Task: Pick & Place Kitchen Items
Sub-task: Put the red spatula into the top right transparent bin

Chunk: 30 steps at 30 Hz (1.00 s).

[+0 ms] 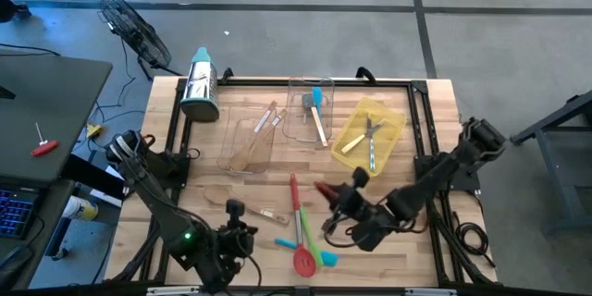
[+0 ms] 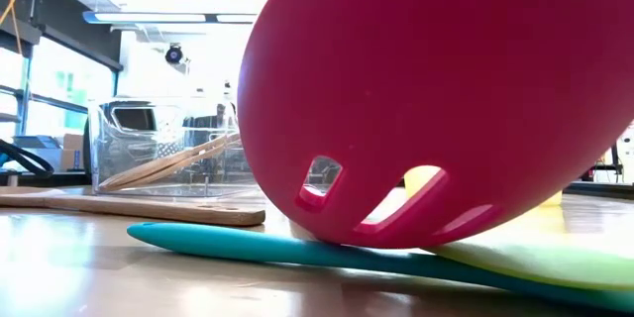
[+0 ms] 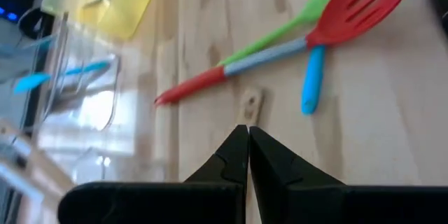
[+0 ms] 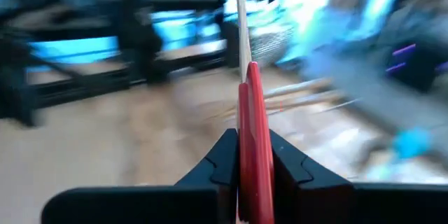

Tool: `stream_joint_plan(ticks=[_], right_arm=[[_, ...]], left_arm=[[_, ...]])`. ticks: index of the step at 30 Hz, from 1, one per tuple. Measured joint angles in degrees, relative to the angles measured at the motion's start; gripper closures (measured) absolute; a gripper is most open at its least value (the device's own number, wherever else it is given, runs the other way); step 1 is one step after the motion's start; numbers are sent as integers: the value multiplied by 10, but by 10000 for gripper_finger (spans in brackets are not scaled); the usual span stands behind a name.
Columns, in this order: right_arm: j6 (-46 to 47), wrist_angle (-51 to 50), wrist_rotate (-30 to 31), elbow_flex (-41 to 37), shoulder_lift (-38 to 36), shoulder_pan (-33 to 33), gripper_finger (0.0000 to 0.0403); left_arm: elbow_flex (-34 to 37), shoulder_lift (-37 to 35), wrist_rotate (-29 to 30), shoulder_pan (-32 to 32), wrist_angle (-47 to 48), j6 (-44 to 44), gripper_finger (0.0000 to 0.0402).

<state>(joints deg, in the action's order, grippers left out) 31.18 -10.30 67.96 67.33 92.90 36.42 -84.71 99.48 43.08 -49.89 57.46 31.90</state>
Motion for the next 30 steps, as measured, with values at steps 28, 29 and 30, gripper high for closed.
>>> stream_joint_plan(ticks=[28,29,30], right_arm=[[94,-331,-185,-1,-17,-284,374],[78,-326,-191,-1,-17,-292,374],[62,-322,-198,-1,-17,-301,374]], left_arm=[[1,0,10,0,241,224,391],[1,0,10,0,241,225,391],[1,0,9,0,241,227,391]])
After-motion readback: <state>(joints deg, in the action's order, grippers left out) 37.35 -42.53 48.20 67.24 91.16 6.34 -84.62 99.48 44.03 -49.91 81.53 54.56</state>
